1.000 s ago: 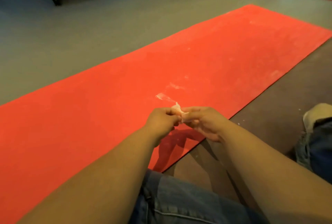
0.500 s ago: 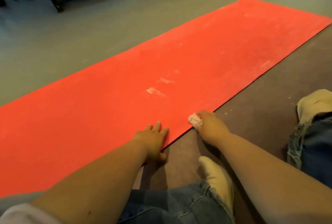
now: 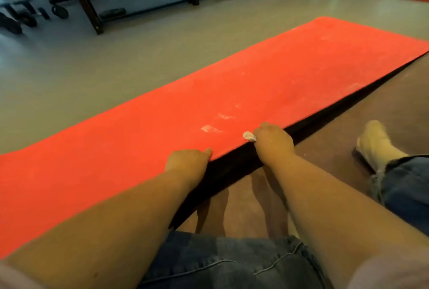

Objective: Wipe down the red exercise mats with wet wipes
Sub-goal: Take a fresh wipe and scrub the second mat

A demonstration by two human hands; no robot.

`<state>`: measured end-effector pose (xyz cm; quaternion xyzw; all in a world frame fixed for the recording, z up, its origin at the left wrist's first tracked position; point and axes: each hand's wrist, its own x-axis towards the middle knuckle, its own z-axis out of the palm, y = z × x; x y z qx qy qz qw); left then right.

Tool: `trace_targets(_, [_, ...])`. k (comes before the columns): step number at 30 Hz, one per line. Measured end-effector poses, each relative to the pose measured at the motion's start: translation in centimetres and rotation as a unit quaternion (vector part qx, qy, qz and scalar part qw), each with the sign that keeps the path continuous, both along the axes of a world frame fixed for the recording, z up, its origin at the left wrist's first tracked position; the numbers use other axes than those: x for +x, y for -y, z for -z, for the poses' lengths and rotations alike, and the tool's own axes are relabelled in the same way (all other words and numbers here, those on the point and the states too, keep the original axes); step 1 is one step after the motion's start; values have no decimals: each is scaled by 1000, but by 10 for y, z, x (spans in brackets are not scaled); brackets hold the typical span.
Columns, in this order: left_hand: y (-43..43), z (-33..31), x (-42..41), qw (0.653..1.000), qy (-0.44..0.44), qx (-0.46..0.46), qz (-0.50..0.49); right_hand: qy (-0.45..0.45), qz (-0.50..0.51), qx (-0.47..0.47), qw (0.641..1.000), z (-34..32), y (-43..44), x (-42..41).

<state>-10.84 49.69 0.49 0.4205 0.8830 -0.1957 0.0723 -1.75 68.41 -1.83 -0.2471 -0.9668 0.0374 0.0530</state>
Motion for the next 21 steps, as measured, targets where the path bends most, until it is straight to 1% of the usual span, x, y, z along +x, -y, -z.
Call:
trace_targets(2, [1, -27, -12, 998, -43, 30, 22, -14, -13, 31, 999, -22, -2, -9])
trace_targets(4, [9, -56, -28, 996, -77, 37, 34, -46, -19, 39, 998, -39, 4, -18])
trace_targets(6, [35, -79, -41, 995, -95, 17, 20, -81, -45, 40, 995, -55, 27, -32])
trace_targets(9, [103, -95, -56, 994, -86, -47, -44, -121, -132, 45, 983, -72, 83, -62])
trace_targets(12, [170, -99, -59, 989, -52, -77, -112, -109, -205, 42, 972, -73, 140, -83])
trace_targets(16, [209, -72, -53, 988, 4, -80, -131, -27, -227, 32, 973, -44, 177, -80])
trace_targets(19, [221, -33, -51, 979, 102, -81, -160, 34, -237, 19, 971, -13, 190, -67])
trace_targets(21, [226, -4, -49, 963, 191, -80, -174, 98, -239, -26, 966, 7, 193, -59])
